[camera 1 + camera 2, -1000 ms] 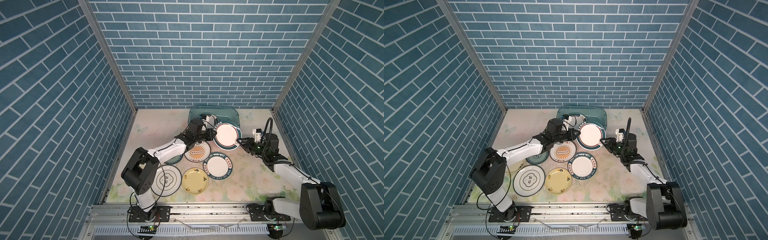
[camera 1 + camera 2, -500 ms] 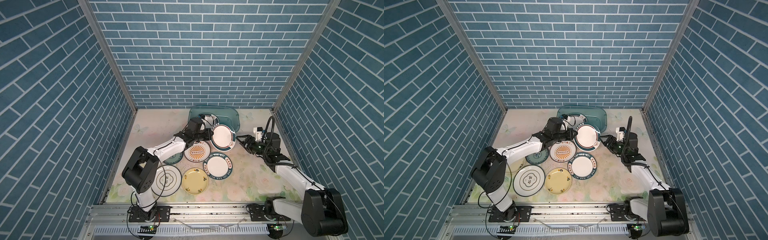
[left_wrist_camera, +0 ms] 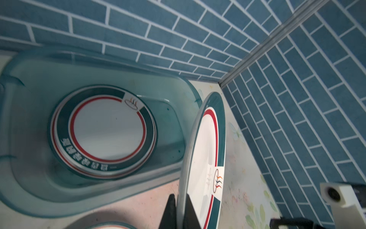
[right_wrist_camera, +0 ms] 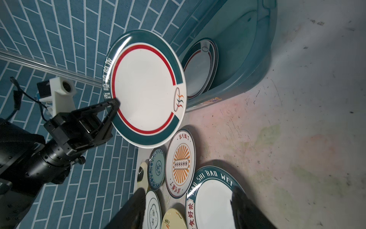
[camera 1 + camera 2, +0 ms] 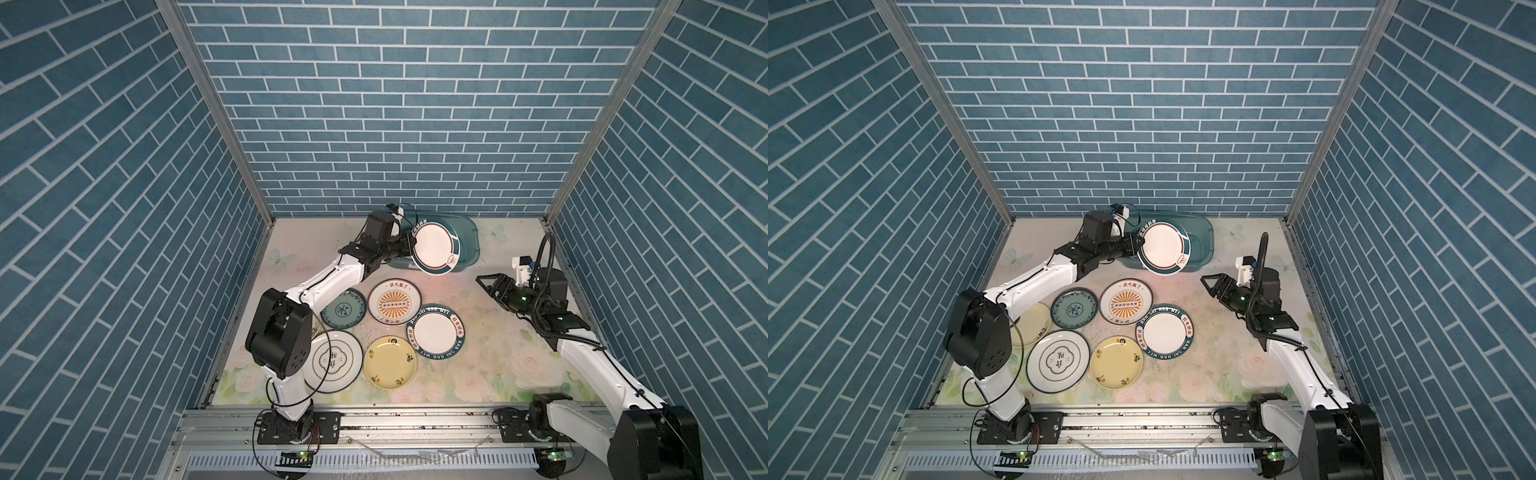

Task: Place the plates into the plastic bin on the countertop
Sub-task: Place the plate in the plastic bin.

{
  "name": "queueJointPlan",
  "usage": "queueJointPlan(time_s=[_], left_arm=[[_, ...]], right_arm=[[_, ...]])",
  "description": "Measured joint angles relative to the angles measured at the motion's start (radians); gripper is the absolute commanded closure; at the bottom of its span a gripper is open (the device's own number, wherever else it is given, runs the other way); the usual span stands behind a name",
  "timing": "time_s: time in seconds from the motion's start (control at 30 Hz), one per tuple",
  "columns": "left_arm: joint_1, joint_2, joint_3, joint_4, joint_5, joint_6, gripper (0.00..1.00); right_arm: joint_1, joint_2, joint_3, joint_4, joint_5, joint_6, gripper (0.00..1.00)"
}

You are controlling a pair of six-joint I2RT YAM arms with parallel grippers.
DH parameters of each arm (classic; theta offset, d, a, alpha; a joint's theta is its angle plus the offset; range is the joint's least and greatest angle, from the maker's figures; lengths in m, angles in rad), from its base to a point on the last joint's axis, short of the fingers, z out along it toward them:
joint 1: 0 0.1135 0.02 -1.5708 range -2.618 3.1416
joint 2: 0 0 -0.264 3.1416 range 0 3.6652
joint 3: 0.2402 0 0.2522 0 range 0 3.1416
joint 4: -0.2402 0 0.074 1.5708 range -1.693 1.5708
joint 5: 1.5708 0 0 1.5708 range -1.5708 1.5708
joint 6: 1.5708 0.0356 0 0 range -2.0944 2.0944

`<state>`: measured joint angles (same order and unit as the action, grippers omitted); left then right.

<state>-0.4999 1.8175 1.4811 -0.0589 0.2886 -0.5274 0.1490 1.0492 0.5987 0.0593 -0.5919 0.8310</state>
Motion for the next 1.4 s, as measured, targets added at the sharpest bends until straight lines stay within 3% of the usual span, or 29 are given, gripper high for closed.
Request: queueJointPlan(time_s=[0.4, 0.9, 1.4], left_arm=[[0.080, 0.240, 0.388, -0.224, -0.058, 0.103, 0.99], [0.107, 0.488, 0.589, -0.372, -0.062, 0.128, 0.99], [0.157, 0.558, 0.660, -0.400, -0.036, 0.118, 0.70]], right_arm=[[0.000, -0.017, 0.000, -0.064, 0.027, -0.024, 0.34], [0.000, -0.023, 0.000, -0.101, 0.037, -0.028, 0.35], [0.000, -0.026, 0.001, -0.143, 0.044, -0.029, 0.35]])
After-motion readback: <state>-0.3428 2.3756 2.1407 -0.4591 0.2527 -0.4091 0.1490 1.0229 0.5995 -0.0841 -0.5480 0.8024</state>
